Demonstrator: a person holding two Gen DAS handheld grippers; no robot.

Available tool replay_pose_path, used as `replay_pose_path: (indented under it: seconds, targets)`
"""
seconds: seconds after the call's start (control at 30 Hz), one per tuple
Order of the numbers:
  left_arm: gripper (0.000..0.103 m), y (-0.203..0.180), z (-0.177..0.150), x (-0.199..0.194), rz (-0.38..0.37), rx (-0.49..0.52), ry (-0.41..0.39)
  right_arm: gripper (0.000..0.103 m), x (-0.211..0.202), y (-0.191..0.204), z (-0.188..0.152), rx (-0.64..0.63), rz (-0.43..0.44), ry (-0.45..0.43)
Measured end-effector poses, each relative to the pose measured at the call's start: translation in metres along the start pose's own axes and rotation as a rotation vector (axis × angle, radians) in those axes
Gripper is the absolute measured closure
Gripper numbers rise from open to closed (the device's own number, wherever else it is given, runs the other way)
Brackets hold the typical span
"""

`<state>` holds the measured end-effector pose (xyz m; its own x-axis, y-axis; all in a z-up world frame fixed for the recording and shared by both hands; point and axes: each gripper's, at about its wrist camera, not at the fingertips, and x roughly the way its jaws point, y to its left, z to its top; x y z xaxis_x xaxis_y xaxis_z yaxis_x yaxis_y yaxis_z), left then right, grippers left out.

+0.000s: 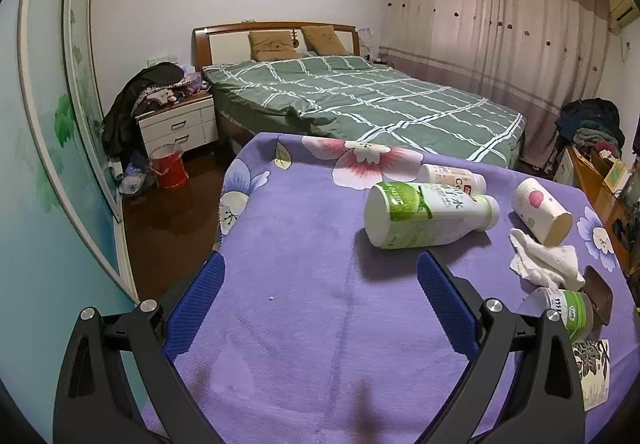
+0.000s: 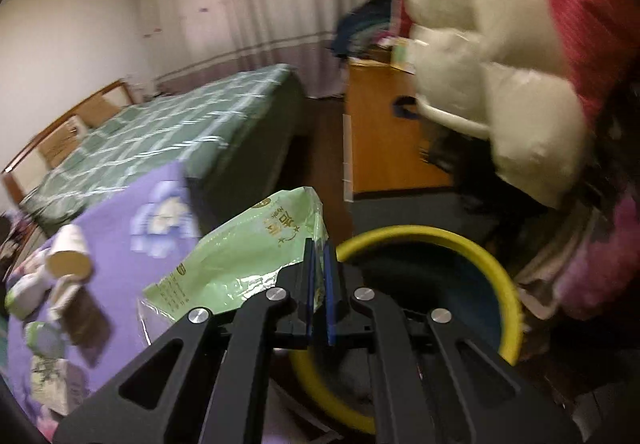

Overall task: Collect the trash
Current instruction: 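Carry the plastic bag to the yellow bin and release it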

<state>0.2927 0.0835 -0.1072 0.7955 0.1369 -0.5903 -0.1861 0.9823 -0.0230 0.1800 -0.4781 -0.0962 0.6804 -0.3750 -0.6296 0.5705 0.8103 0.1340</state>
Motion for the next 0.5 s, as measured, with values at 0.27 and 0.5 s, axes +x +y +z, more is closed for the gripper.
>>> replay_pose_path:
  seconds: [0.27, 0.5]
  targets:
    - [0.008, -0.005, -0.002, -0.002, -0.004, 0.02, -0.004, 0.079, 0.021, -0.036, -0.005, 0.051, -0.135, 0.007]
    - [0.008, -0.016, -0.004, -0.004, -0.025, 0.056, -0.003, 0.077, 0.023, 0.008, 0.005, 0.01, -0.07, -0.058]
